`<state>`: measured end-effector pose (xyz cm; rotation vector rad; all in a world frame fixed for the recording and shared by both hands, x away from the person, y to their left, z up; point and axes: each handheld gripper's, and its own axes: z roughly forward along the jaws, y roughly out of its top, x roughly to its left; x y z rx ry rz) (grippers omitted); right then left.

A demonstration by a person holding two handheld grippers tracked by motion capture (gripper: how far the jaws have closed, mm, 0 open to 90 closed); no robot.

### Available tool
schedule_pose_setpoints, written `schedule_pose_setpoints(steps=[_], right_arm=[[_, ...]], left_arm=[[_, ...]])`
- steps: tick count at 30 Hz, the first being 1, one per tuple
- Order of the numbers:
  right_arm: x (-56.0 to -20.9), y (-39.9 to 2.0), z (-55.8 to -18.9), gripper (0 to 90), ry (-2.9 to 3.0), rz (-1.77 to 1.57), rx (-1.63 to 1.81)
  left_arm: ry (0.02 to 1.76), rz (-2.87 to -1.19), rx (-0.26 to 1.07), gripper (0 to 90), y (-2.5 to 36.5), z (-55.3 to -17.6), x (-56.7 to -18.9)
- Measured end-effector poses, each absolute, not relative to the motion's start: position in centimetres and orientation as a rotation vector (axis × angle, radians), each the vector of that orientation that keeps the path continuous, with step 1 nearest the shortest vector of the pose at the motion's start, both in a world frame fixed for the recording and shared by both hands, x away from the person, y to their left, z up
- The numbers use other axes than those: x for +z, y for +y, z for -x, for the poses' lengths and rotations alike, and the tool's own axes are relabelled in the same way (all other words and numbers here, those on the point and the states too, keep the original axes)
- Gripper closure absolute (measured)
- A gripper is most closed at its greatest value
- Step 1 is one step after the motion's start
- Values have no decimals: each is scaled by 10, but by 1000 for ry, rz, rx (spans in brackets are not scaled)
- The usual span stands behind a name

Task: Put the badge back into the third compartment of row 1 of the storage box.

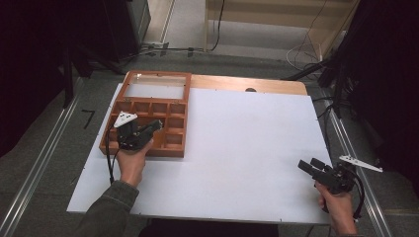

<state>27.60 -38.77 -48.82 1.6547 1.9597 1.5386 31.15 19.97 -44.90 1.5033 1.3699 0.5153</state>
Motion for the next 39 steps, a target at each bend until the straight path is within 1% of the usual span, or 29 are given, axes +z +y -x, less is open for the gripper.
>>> schedule_pose_setpoints(steps=[13, 33, 39], right_arm=[[-488, -388, -276, 175, 1960, -1656, 1539], [-488, -388, -276, 175, 1960, -1655, 1540], [-488, -388, -276, 175, 1959, -1658, 1541]], left_arm=[[1409, -1499, 527, 876, 206, -329, -448], [1452, -1504, 548, 876, 206, -359, -441], [1464, -1487, 532, 876, 209, -369, -441]])
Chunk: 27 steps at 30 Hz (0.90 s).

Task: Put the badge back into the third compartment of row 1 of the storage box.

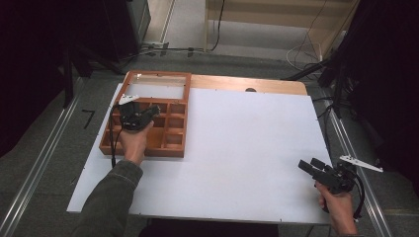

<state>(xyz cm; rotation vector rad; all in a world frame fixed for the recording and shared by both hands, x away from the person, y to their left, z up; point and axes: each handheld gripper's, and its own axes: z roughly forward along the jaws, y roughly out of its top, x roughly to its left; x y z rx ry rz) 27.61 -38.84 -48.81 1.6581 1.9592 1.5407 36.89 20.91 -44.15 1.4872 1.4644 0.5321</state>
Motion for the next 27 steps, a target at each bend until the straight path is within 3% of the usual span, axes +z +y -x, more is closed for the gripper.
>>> schedule_pose_setpoints(steps=[27], right_arm=[[-488, -388, -276, 175, 1962, -1651, 1544]], left_arm=[[1522, -1522, 543, 866, 209, -403, -452]])
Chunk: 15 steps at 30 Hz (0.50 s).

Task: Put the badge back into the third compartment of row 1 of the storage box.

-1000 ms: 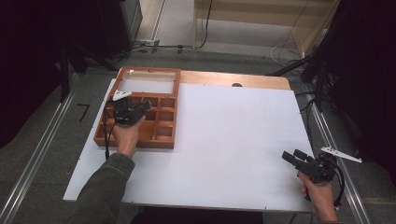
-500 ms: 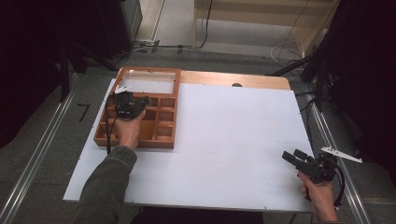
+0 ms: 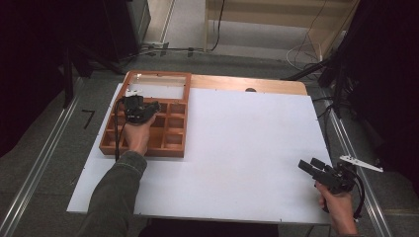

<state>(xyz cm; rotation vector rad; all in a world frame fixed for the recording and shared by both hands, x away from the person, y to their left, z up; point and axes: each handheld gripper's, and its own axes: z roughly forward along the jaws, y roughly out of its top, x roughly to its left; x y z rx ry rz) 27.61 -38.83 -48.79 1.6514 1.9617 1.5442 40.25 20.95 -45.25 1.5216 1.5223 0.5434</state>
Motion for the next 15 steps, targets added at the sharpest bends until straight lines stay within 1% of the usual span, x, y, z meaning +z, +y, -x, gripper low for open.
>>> schedule_pose_setpoints(steps=[1, 2, 3, 6, 11, 14, 15], right_arm=[[-488, -388, -276, 175, 1962, -1650, 1545], [-488, -388, -276, 175, 1962, -1650, 1545], [-488, -388, -276, 175, 1961, -1651, 1545], [-488, -389, -276, 175, 1960, -1654, 1543], [-488, -388, -276, 175, 1963, -1653, 1543], [-488, -388, -276, 175, 1963, -1650, 1543], [-488, -388, -276, 175, 1963, -1650, 1543]], left_arm=[[1522, -1524, 542, 862, 209, -404, -453], [1516, -1527, 535, 815, 210, -405, -453], [1515, -1530, 539, 790, 209, -405, -453], [1517, -1538, 545, 787, 208, -405, -453], [1522, -1552, 535, 742, 209, -405, -453], [1524, -1557, 542, 739, 209, -404, -452], [1524, -1558, 544, 720, 210, -403, -452]])
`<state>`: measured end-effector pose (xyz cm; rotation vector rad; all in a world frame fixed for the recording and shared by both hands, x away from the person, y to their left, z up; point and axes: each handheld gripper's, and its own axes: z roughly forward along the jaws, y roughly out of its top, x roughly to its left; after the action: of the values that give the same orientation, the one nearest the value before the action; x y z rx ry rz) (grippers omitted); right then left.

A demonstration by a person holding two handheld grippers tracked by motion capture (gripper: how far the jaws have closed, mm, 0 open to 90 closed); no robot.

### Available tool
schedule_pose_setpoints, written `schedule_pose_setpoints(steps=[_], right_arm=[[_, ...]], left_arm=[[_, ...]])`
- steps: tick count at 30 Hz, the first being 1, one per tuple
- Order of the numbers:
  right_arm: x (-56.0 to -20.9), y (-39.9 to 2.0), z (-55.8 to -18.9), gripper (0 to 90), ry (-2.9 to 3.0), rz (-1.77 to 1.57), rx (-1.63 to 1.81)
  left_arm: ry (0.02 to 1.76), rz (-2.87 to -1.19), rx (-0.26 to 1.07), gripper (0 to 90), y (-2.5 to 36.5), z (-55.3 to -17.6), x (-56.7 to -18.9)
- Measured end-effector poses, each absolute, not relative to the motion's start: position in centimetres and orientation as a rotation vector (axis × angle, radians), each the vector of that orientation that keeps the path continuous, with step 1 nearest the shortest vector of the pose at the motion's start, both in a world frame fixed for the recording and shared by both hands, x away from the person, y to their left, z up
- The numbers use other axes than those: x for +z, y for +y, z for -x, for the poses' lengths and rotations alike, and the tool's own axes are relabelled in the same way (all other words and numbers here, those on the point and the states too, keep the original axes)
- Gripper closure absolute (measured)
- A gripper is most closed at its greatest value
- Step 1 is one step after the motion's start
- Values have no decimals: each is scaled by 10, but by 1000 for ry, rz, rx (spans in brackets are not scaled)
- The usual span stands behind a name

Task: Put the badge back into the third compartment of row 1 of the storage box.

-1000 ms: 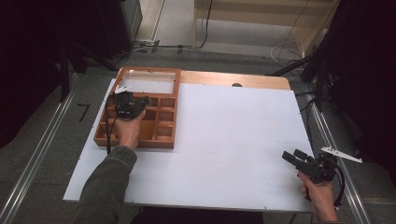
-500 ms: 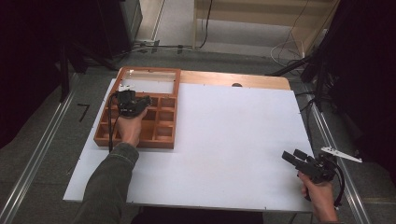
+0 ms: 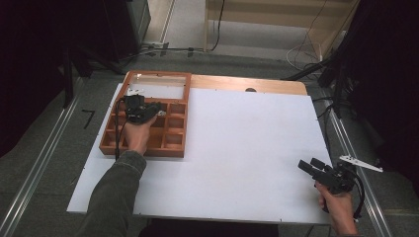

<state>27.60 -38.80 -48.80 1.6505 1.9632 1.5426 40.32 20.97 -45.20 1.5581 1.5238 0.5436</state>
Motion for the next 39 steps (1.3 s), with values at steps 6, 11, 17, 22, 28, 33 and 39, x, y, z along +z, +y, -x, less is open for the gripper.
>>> schedule_pose_setpoints(steps=[6, 11, 17, 22, 28, 33, 39], right_arm=[[-488, -388, -276, 175, 1964, -1650, 1541], [-489, -388, -277, 175, 1965, -1652, 1541], [-489, -388, -277, 175, 1965, -1652, 1541], [-488, -387, -276, 175, 1965, -1652, 1540], [-489, -387, -276, 175, 1968, -1650, 1538], [-489, -387, -276, 175, 1966, -1653, 1537], [-489, -387, -276, 175, 1968, -1651, 1537]], left_arm=[[1522, -1554, 538, 677, 211, -402, -454], [1542, -1550, 553, 612, 212, -399, -456], [1568, -1535, 553, 462, 213, -395, -456], [1568, -1529, 548, 379, 213, -390, -457], [1566, -1517, 546, 321, 216, -385, -456], [1561, -1514, 547, 316, 218, -381, -456], [1569, -1511, 542, 316, 220, -378, -457]])
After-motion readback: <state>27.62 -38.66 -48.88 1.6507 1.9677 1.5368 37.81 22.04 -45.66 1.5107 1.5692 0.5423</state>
